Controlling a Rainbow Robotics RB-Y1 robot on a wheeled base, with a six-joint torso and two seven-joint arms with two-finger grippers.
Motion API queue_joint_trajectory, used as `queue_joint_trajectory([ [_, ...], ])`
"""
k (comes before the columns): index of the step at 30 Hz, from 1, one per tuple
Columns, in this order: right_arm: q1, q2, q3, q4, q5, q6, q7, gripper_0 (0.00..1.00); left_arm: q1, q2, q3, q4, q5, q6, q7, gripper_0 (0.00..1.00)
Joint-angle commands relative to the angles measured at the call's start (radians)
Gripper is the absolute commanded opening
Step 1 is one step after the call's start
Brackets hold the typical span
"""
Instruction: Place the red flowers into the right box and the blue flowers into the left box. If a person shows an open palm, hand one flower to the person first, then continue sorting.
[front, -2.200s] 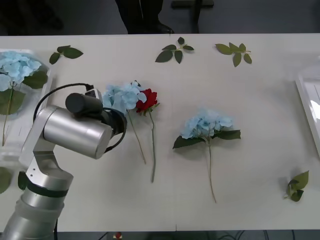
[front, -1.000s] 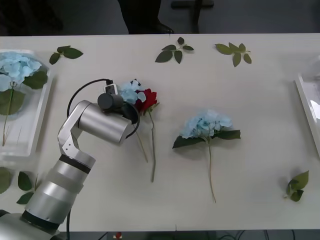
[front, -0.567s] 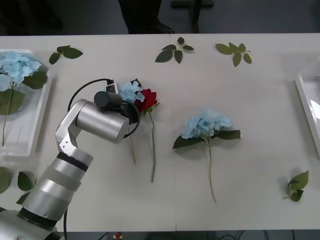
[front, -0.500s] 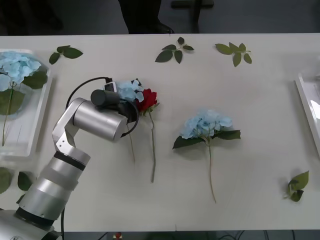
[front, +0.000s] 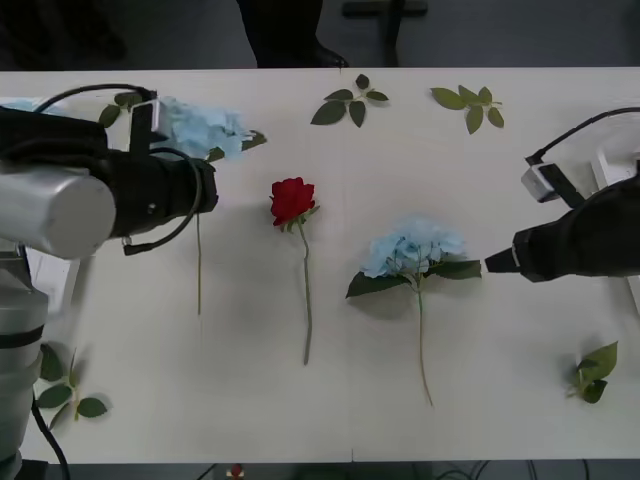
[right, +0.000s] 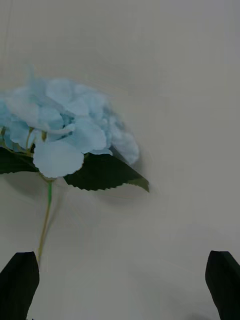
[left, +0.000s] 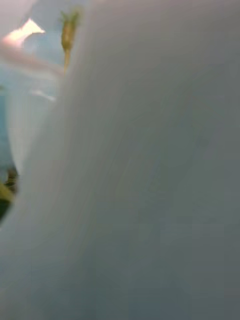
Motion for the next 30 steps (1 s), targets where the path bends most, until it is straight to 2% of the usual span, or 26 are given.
queue_joint_trajectory([
  [1,0.049,-0.006,0.095,-0.054,0.068,-0.077,-0.113,0.97,-0.007,0.011,0.059,-0.071,0.133,-0.043,-0.112,0.00],
  [9,0.086,0.011,0.287,-0.054,0.237,-0.189,-0.243,0.97,-0.007,0.011,0.153,-0.039,0.526,-0.249,-0.321,0.00],
  [15,0.087,0.020,0.431,-0.054,0.370,-0.238,-0.349,0.97,-0.004,0.011,0.157,-0.038,0.698,-0.335,-0.416,0.00],
  [19,0.086,0.040,0.510,-0.051,0.468,-0.252,-0.407,0.97,0.004,0.020,0.180,-0.038,0.714,-0.327,-0.451,0.00],
  [26,0.087,0.064,0.580,-0.050,0.524,-0.250,-0.429,0.97,0.008,0.086,0.372,-0.038,0.633,-0.143,-0.525,0.00],
  [30,0.087,0.096,0.600,-0.028,0.548,-0.252,-0.435,0.97,0.010,0.175,0.493,-0.038,0.529,-0.049,-0.571,0.00],
])
